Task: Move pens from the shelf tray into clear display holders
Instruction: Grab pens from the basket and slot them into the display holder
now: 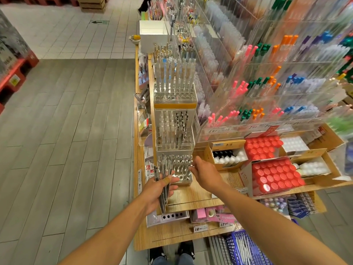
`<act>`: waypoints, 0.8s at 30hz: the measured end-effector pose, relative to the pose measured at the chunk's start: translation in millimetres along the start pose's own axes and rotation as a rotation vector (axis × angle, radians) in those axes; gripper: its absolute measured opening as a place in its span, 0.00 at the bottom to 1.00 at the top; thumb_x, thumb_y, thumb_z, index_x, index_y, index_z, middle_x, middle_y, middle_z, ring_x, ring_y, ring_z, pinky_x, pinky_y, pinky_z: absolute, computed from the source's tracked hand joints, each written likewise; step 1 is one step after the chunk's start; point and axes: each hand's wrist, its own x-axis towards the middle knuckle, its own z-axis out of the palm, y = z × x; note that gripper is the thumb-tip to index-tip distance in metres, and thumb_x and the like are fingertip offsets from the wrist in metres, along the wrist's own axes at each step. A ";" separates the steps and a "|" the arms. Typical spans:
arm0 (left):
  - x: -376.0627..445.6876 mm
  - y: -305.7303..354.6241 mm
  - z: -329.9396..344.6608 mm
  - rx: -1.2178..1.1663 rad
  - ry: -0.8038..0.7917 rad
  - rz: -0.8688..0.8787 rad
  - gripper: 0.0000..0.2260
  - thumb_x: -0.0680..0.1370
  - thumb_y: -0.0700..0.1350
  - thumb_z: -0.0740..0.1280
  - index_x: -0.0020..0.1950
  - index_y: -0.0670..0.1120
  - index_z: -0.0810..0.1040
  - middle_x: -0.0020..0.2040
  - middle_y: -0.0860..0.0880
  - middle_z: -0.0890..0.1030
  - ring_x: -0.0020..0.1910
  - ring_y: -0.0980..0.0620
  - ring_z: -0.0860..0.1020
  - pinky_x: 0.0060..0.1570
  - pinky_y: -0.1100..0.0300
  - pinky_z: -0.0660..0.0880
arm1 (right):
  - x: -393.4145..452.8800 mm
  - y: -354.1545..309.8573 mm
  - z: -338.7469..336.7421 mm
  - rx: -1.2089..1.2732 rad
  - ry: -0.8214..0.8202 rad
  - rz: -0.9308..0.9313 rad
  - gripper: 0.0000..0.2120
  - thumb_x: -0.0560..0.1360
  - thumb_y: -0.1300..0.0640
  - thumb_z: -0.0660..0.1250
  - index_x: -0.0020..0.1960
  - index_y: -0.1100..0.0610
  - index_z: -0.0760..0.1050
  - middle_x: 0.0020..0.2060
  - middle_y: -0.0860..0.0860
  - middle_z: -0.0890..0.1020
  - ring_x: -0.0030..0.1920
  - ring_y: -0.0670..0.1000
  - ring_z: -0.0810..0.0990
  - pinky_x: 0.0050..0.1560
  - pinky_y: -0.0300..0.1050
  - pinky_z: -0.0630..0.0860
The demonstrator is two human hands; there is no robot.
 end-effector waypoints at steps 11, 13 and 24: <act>-9.2 2.7 18.0 0.063 -0.097 0.011 0.06 0.81 0.40 0.66 0.55 0.41 0.80 0.49 0.43 0.87 0.45 0.48 0.86 0.43 0.58 0.81 | -0.4 -42.7 -35.0 0.754 -0.232 0.070 0.09 0.78 0.55 0.68 0.56 0.57 0.79 0.41 0.47 0.80 0.36 0.41 0.78 0.38 0.36 0.74; -8.6 1.8 19.3 0.066 -0.100 0.022 0.07 0.81 0.41 0.65 0.57 0.42 0.80 0.50 0.43 0.86 0.47 0.47 0.86 0.47 0.55 0.80 | 1.1 -44.6 -36.9 0.797 -0.236 0.098 0.08 0.79 0.58 0.67 0.55 0.62 0.78 0.36 0.48 0.79 0.33 0.42 0.77 0.36 0.36 0.74; -2.2 -5.1 2.1 -0.050 0.054 0.019 0.10 0.81 0.37 0.64 0.60 0.42 0.80 0.42 0.41 0.84 0.36 0.48 0.81 0.33 0.57 0.79 | 6.1 -11.3 -55.2 0.814 0.100 0.093 0.03 0.81 0.61 0.62 0.50 0.57 0.74 0.37 0.53 0.79 0.34 0.45 0.78 0.38 0.39 0.77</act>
